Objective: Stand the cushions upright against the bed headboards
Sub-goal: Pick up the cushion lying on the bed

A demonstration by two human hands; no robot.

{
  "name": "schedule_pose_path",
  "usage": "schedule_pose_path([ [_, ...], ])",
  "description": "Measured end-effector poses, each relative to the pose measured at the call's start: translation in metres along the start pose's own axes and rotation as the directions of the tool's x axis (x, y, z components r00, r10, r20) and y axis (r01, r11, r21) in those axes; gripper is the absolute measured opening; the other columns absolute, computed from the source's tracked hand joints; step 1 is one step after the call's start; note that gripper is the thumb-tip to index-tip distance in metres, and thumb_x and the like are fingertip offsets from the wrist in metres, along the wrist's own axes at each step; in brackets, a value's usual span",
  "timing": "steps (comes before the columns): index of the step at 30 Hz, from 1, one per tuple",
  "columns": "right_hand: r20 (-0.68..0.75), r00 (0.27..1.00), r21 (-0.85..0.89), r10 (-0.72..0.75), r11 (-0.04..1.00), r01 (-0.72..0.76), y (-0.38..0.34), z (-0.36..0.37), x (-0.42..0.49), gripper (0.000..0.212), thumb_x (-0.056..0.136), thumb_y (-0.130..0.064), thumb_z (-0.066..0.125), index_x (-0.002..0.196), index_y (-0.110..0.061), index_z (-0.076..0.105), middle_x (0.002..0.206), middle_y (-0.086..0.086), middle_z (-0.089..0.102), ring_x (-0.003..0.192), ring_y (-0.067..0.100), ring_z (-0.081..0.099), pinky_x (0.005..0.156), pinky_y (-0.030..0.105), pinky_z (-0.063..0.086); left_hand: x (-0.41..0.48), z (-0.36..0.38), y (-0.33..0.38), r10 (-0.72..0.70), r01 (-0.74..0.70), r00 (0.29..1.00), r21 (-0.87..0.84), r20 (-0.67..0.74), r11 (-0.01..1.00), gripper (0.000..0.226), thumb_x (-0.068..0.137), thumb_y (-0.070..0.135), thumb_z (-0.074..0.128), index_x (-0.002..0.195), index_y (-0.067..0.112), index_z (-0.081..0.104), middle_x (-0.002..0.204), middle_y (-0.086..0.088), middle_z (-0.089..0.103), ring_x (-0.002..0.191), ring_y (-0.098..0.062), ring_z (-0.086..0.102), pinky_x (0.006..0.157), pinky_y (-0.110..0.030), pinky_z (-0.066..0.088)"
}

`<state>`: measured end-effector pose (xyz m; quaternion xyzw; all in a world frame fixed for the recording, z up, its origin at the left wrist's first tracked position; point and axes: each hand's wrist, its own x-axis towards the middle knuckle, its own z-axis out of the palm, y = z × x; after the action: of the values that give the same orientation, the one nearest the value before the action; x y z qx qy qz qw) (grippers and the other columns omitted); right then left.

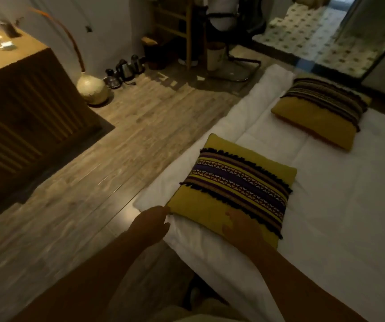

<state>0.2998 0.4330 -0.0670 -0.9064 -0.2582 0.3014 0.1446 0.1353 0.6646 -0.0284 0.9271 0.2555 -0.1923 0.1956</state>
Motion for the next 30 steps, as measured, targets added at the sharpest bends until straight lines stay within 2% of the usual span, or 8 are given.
schedule_pose_path([
  [4, 0.001, 0.998, 0.038, 0.058, 0.998, -0.058, 0.024, -0.019, 0.023, 0.059, 0.096, -0.037, 0.053, 0.149, -0.015, 0.037, 0.149, 0.007, 0.044, 0.135, 0.025, 0.044, 0.110, 0.036, 0.039, 0.054, -0.020, 0.025, 0.074, -0.079, 0.995, 0.076, 0.067, 0.994, 0.057, 0.098, 0.039, 0.046, 0.151, 0.023, 0.032, 0.156, -0.001, 0.038, 0.142, -0.019, 0.036, 0.115, -0.031, 0.028],
  [9, -0.080, 0.976, 0.170, 0.200, 0.968, -0.185, 0.057, -0.045, 0.027, 0.046, 0.092, -0.032, 0.057, 0.135, -0.016, 0.052, 0.130, 0.008, 0.058, 0.120, 0.028, 0.056, 0.097, 0.037, 0.048, 0.112, -0.035, 0.060, 0.179, -0.191, 0.976, 0.097, 0.123, 0.977, 0.057, 0.097, 0.035, 0.050, 0.150, 0.021, 0.034, 0.155, -0.003, 0.039, 0.141, -0.021, 0.038, 0.113, -0.033, 0.032],
  [14, -0.102, 0.938, 0.244, 0.332, 0.922, -0.299, 0.090, -0.051, 0.032, 0.055, 0.094, -0.037, 0.059, 0.142, -0.014, 0.045, 0.140, 0.012, 0.053, 0.126, 0.028, 0.052, 0.102, 0.035, 0.045, 0.167, -0.038, 0.079, 0.238, -0.250, 0.954, 0.050, 0.182, 0.967, 0.043, 0.093, 0.032, 0.055, 0.135, 0.023, 0.051, 0.135, -0.004, 0.058, 0.119, -0.021, 0.056, 0.099, -0.036, 0.048],
  [17, -0.082, 0.908, 0.306, 0.411, 0.877, -0.370, 0.104, -0.048, 0.038, 0.056, 0.094, -0.035, 0.062, 0.142, -0.013, 0.044, 0.138, 0.014, 0.053, 0.124, 0.029, 0.052, 0.101, 0.037, 0.045, 0.200, -0.037, 0.082, 0.271, -0.278, 0.941, 0.005, 0.201, 0.961, 0.046, 0.092, 0.034, 0.059, 0.135, 0.020, 0.050, 0.131, -0.007, 0.059, 0.116, -0.025, 0.058, 0.095, -0.038, 0.050],
  [21, -0.050, 0.867, 0.356, 0.495, 0.820, -0.448, 0.117, -0.041, 0.054, 0.055, 0.090, -0.036, 0.066, 0.137, -0.013, 0.047, 0.125, 0.017, 0.055, 0.113, 0.034, 0.057, 0.093, 0.044, 0.051, 0.241, -0.031, 0.079, 0.272, -0.267, 0.934, -0.055, 0.232, 0.962, 0.055, 0.089, 0.035, 0.065, 0.138, 0.018, 0.048, 0.133, -0.010, 0.057, 0.118, -0.027, 0.057, 0.094, -0.038, 0.049],
  [24, -0.021, 0.833, 0.383, 0.553, 0.774, -0.504, 0.128, -0.036, 0.071, 0.062, 0.088, -0.043, 0.067, 0.138, -0.016, 0.043, 0.123, 0.016, 0.051, 0.112, 0.036, 0.056, 0.091, 0.047, 0.052, 0.270, -0.020, 0.073, 0.265, -0.253, 0.934, -0.078, 0.240, 0.964, 0.059, 0.086, 0.033, 0.069, 0.138, 0.017, 0.047, 0.133, -0.013, 0.055, 0.119, -0.029, 0.056, 0.094, -0.039, 0.049],
  [27, -0.021, 0.793, 0.443, 0.609, 0.717, -0.538, 0.144, -0.030, 0.090, 0.070, 0.084, -0.047, 0.070, 0.140, -0.016, 0.041, 0.122, 0.016, 0.049, 0.113, 0.035, 0.054, 0.091, 0.046, 0.051, 0.299, -0.009, 0.065, 0.209, -0.179, 0.939, -0.132, 0.272, 0.975, 0.061, 0.083, 0.034, 0.072, 0.136, 0.018, 0.048, 0.128, -0.015, 0.056, 0.116, -0.031, 0.058, 0.096, -0.047, 0.051],
  [30, -0.027, 0.767, 0.479, 0.641, 0.682, -0.553, 0.164, -0.022, 0.110, 0.074, 0.082, -0.050, 0.071, 0.140, -0.016, 0.040, 0.122, 0.017, 0.048, 0.112, 0.037, 0.055, 0.090, 0.047, 0.050, 0.325, 0.005, 0.057, 0.171, -0.119, 0.942, -0.188, 0.290, 0.975, 0.065, 0.080, 0.043, 0.073, 0.133, 0.016, 0.048, 0.123, -0.016, 0.058, 0.111, -0.034, 0.061, 0.091, -0.054, 0.053],
])
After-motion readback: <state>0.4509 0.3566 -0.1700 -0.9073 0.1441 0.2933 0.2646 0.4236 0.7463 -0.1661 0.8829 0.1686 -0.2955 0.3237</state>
